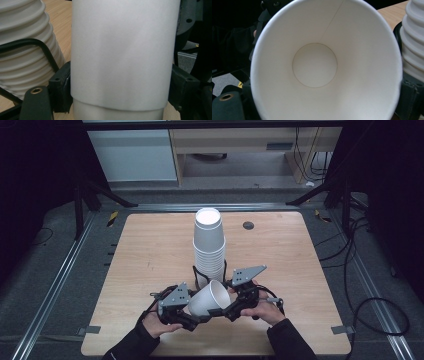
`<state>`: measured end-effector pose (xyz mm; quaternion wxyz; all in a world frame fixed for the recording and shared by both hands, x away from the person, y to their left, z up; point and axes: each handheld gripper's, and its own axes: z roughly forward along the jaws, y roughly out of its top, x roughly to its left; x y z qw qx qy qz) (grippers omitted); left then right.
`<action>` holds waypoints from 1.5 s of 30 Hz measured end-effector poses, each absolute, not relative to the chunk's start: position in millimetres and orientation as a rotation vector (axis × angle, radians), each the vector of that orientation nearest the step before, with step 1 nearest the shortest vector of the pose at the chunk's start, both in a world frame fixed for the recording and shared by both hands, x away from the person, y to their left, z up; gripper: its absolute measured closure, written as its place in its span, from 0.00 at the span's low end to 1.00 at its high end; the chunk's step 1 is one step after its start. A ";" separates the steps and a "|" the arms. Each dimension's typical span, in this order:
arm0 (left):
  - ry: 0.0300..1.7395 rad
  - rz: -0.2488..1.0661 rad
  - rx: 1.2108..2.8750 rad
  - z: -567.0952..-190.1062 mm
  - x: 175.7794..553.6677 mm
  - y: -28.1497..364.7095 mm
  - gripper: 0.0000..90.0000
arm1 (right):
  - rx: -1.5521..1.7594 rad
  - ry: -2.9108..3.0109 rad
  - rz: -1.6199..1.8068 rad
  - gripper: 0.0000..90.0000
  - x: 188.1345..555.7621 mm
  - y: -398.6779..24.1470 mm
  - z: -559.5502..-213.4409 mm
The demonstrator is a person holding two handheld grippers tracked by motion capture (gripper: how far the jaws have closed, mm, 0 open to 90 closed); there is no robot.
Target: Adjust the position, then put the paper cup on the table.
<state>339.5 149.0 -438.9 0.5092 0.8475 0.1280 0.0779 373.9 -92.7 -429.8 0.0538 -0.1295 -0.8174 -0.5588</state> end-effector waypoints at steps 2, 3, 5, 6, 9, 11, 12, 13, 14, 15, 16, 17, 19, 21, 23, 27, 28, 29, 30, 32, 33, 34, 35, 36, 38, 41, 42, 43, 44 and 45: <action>0.313 0.186 2.036 -438.5 339.2 148.9 0.23 | -0.393 -2.477 -1.704 0.11 373.9 -93.0 -429.5; 0.313 0.186 2.034 -438.3 339.0 148.9 0.23 | -0.394 -2.478 -1.705 0.11 373.9 -93.3 -429.1; 0.311 0.187 2.032 -437.9 338.5 148.9 0.23 | -0.390 -2.478 -1.706 0.11 373.5 -93.6 -428.4; 0.311 0.182 2.031 -437.7 338.4 149.0 0.23 | -0.389 -2.480 -1.709 0.11 373.2 -93.7 -427.9; 0.320 0.180 2.032 -437.2 338.4 150.5 0.22 | -0.385 -2.488 -1.715 0.10 373.0 -95.1 -426.0; 0.330 0.180 2.031 -437.2 339.2 153.0 0.21 | -0.392 -2.484 -1.728 0.11 373.4 -98.2 -423.8; 0.336 0.176 2.031 -437.3 339.7 154.5 0.21 | -0.394 -2.483 -1.736 0.10 373.6 -100.2 -422.6; 0.342 0.175 2.030 -437.5 339.8 155.5 0.21 | -0.400 -2.486 -1.745 0.10 373.7 -102.4 -421.1; 0.348 0.176 2.030 -437.7 340.2 157.6 0.21 | -0.403 -2.489 -1.749 0.10 373.9 -104.3 -419.9; 0.354 0.179 2.029 -437.8 340.5 159.5 0.21 | -0.412 -2.488 -1.764 0.10 374.2 -107.2 -417.9; 0.362 0.181 2.028 -437.9 340.8 161.7 0.21 | -0.419 -2.491 -1.770 0.10 374.5 -109.5 -416.3; 0.373 0.185 2.028 -438.0 341.2 164.0 0.21 | -0.426 -2.499 -1.778 0.10 374.6 -112.0 -414.7; 0.396 0.191 2.026 -438.5 342.2 168.7 0.20 | -0.451 -2.526 -1.784 0.10 374.4 -117.7 -411.2; 0.430 0.206 2.026 -439.3 344.6 175.8 0.20 | -0.483 -2.531 -1.809 0.10 374.0 -124.2 -408.2; 0.462 0.212 2.018 -440.0 347.2 181.7 0.20 | -0.517 -2.539 -1.830 0.10 373.2 -131.7 -405.3; 0.546 0.249 2.000 -440.7 353.9 197.3 0.20 | -0.596 -2.579 -1.837 0.10 372.6 -146.6 -401.8; 0.568 0.260 1.993 -440.8 355.4 200.9 0.20 | -0.613 -2.589 -1.839 0.10 372.9 -150.3 -401.0; 0.591 0.272 1.992 -440.9 356.8 204.5 0.20 | -0.637 -2.599 -1.842 0.10 372.8 -153.9 -400.0; 0.610 0.283 1.990 -441.2 358.4 208.2 0.20 | -0.655 -2.609 -1.840 0.10 373.0 -157.5 -398.9; 0.649 0.296 1.980 -442.3 361.5 215.6 0.20 | -0.697 -2.624 -1.844 0.10 373.6 -164.7 -396.4; 0.666 0.300 1.975 -443.1 363.0 219.1 0.20 | -0.713 -2.639 -1.839 0.10 374.0 -168.1 -394.8; 0.684 0.306 1.972 -443.7 364.4 222.5 0.20 | -0.732 -2.649 -1.838 0.10 374.5 -171.6 -393.1; 0.705 0.315 1.968 -444.3 365.7 225.4 0.20 | -0.749 -2.653 -1.838 0.10 375.4 -175.1 -391.3; 0.722 0.318 1.963 -444.9 367.2 228.3 0.20 | -0.773 -2.661 -1.840 0.10 376.1 -178.5 -389.3; 0.759 0.328 1.956 -446.0 369.7 233.8 0.19 | -0.813 -2.673 -1.843 0.10 378.3 -184.7 -385.7; 0.816 0.354 1.962 -447.8 373.1 240.5 0.19 | -0.894 -2.709 -1.833 0.10 383.2 -192.6 -381.2; 0.840 0.366 1.968 -448.7 374.5 242.5 0.19 | -0.918 -2.713 -1.829 0.10 385.2 -195.0 -380.2; 0.854 0.372 1.969 -449.5 375.5 244.0 0.18 | -0.944 -2.721 -1.825 0.10 387.5 -197.4 -379.4; 0.870 0.371 1.966 -451.0 376.8 246.7 0.18 | -0.967 -2.726 -1.819 0.11 389.1 -199.3 -378.7; 0.880 0.368 1.964 -452.1 377.7 248.7 0.18 | -1.000 -2.736 -1.808 0.11 391.9 -202.4 -377.9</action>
